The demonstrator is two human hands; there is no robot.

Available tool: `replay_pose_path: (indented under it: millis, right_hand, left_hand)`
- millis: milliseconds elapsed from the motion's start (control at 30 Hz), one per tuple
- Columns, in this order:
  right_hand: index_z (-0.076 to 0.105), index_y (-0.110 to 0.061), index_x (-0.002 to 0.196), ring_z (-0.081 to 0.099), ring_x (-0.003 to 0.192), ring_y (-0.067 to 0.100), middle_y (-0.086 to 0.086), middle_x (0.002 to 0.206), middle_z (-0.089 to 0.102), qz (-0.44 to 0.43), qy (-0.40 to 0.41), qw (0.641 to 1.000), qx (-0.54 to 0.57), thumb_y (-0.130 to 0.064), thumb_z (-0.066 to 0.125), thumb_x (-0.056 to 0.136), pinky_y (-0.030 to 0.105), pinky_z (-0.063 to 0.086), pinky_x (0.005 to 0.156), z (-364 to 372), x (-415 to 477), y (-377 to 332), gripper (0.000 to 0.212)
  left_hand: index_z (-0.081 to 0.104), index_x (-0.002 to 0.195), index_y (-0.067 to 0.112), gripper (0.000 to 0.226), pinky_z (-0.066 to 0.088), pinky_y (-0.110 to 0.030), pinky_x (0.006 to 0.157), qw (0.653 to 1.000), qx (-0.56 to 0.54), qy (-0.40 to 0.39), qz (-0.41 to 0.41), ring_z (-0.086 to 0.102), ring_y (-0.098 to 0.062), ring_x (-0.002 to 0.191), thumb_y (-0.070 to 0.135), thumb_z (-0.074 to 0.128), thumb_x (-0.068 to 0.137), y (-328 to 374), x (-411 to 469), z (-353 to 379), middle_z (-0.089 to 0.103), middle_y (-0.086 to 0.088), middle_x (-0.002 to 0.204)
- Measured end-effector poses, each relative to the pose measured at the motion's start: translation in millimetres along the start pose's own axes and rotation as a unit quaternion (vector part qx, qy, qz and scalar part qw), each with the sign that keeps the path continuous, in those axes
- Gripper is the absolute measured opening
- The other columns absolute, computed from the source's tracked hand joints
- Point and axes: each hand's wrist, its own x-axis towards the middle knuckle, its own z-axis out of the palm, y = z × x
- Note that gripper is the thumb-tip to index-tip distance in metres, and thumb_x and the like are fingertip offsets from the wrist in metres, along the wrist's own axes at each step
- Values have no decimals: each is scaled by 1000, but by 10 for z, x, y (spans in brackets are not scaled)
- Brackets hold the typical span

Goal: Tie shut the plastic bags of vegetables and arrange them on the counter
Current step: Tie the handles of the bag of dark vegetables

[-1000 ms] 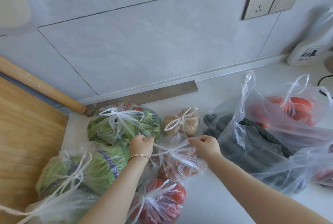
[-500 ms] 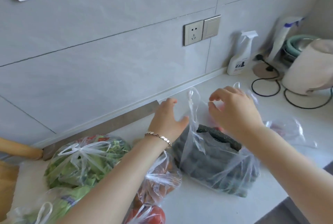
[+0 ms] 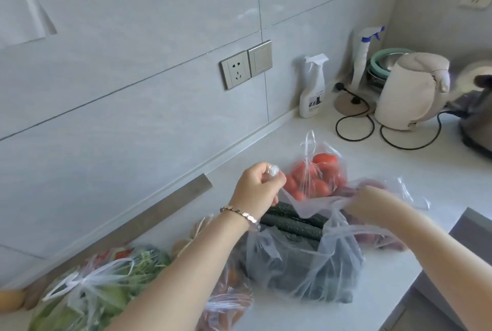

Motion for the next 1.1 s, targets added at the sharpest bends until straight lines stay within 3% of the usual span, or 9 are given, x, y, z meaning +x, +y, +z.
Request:
replay_pose_path:
  millis: [100, 200, 333, 433, 633, 800, 867, 1000, 1100]
  right_hand:
    - [47, -17, 52, 36, 46, 7, -6, 49, 42, -109, -12, 981, 158, -17, 53, 87, 15, 29, 45, -133, 73, -261, 35]
    - [57, -10, 57, 41, 46, 12, 0, 49, 47, -162, -75, 910, 373, -12, 55, 85, 23, 40, 56, -342, 170, -396, 28]
    - [59, 5, 87, 62, 53, 22, 14, 67, 63, -151, -288, 793, 515, 1, 39, 92, 36, 59, 63, -535, 335, -360, 22]
    - [62, 6, 99, 67, 54, 17, 17, 85, 70, -178, -309, 827, 434, 10, 35, 91, 26, 58, 52, -530, 473, -312, 29]
    - [69, -3, 82, 53, 39, 3, 2, 60, 61, -192, -306, 843, 400, -11, 58, 89, 12, 47, 47, -508, 709, -279, 15]
    - [70, 1, 97, 54, 40, 0, -5, 49, 62, -188, -331, 836, 396, -26, 64, 84, 12, 45, 46, -439, 704, -296, 30]
    - [71, -3, 90, 54, 44, 1, -4, 54, 64, -192, -356, 828, 389, -29, 65, 83, 13, 45, 48, -390, 659, -353, 28]
    - [70, -8, 82, 44, 48, 6, 4, 68, 57, -153, -354, 822, 419, -13, 64, 83, 14, 33, 43, -324, 654, -448, 8]
    - [63, -7, 70, 42, 46, 10, 7, 63, 55, -174, -297, 868, 358, -17, 65, 80, 17, 30, 43, -305, 625, -537, 15]
  left_hand:
    - [62, 95, 13, 27, 56, -21, 58, 996, -45, -78, -27, 62, -7, 59, 1, 38, 93, 54, 55, 116, 63, 0, 72]
    - [66, 102, 14, 35, 60, -35, 68, 996, -65, -48, -49, 69, -18, 80, -1, 36, 95, 66, 218, 306, 69, -3, 90]
    - [61, 105, 10, 27, 51, -12, 49, 995, -70, -10, -74, 60, 7, 49, -6, 42, 92, 128, 466, 593, 58, 3, 77]
    - [59, 108, 1, 29, 45, -14, 45, 986, -130, -5, -104, 55, 2, 44, -13, 40, 90, 144, 559, 754, 56, 0, 66]
    - [55, 122, 23, 50, 42, -16, 41, 984, -83, 71, -138, 56, -5, 61, -10, 44, 88, 98, 567, 780, 65, 15, 94]
    - [56, 113, 33, 40, 46, -18, 46, 992, -25, -32, -120, 53, -3, 51, 1, 48, 91, 144, 471, 615, 71, 20, 72]
    - [56, 107, 28, 37, 51, -21, 49, 990, 10, -60, -129, 56, 2, 49, -2, 45, 88, 190, 455, 581, 67, 24, 75]
    - [57, 85, 12, 26, 56, -22, 53, 987, 46, -32, -151, 61, -4, 56, -10, 43, 81, 170, 468, 524, 55, 4, 71]
    - [59, 89, 6, 22, 53, -23, 54, 988, 55, -24, -145, 57, -18, 63, -9, 47, 80, 94, 480, 481, 54, 1, 69]
